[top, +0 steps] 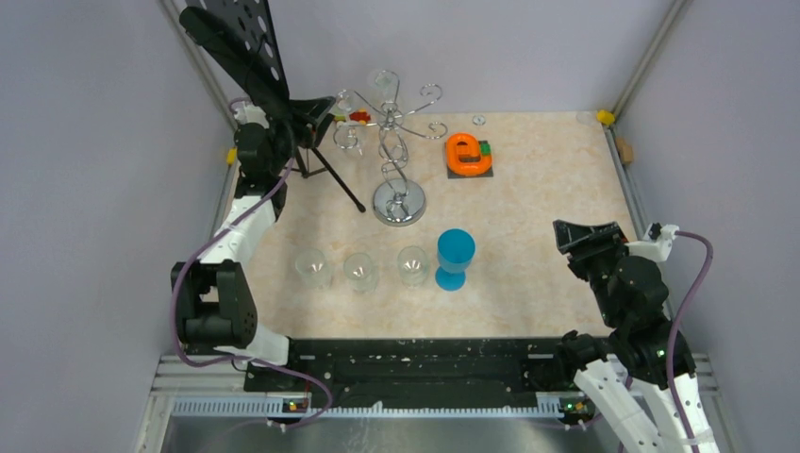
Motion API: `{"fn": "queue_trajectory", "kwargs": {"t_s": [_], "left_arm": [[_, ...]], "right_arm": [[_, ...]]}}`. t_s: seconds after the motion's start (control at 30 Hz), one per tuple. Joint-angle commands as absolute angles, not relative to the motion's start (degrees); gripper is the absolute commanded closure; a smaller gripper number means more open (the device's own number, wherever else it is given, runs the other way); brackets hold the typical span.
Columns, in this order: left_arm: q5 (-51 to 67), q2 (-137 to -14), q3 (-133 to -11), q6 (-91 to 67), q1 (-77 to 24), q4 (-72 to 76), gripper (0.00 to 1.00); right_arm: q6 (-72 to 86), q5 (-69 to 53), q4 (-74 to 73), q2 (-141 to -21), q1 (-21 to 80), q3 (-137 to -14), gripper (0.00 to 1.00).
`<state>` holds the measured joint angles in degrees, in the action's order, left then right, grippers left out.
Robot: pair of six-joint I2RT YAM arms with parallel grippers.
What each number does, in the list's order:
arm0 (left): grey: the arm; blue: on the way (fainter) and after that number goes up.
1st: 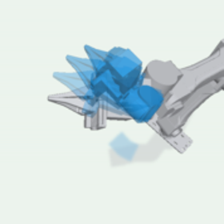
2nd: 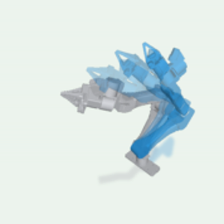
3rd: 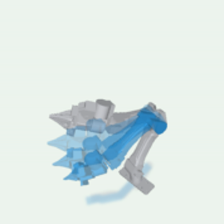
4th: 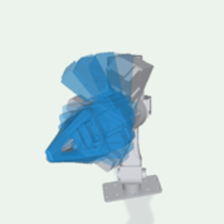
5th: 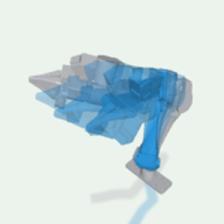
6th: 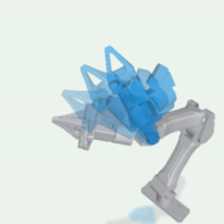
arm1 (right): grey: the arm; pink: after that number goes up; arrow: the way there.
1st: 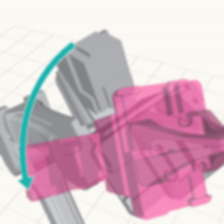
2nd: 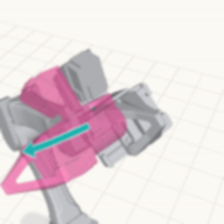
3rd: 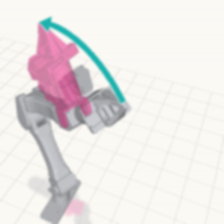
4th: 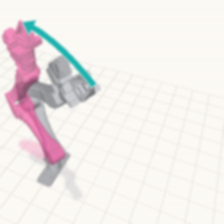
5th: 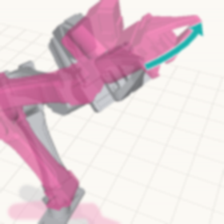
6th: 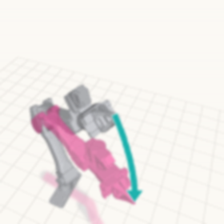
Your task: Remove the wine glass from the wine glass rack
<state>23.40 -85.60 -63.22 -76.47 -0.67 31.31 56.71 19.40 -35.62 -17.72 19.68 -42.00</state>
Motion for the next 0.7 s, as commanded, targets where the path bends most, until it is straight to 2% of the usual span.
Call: {"fn": "queue_trajectory", "kwargs": {"t_s": [0.0, 0.2, 0.4, 0.67], "left_arm": [[26.28, -86.75, -66.58, -78.21, -0.41, 34.09, 0.46], [27.61, -87.14, -66.59, -79.24, -0.38, 33.41, 0.49], [28.46, -87.39, -66.29, -79.87, -0.4, 32.94, 0.65], [27.83, -86.19, -66.33, -78.19, -0.37, 31.01, 0.75]], "right_arm": [[57.42, 18.81, -33.92, -18.31, 19.46, -42.42, 0.43], [57.78, 18.03, -33.02, -18.76, 19.51, -42.06, 0.43], [57.81, 17.25, -32.55, -19.55, 19.47, -42.01, 0.43], [57.71, 17.24, -32.45, -19.58, 19.5, -41.42, 0.43]]}}
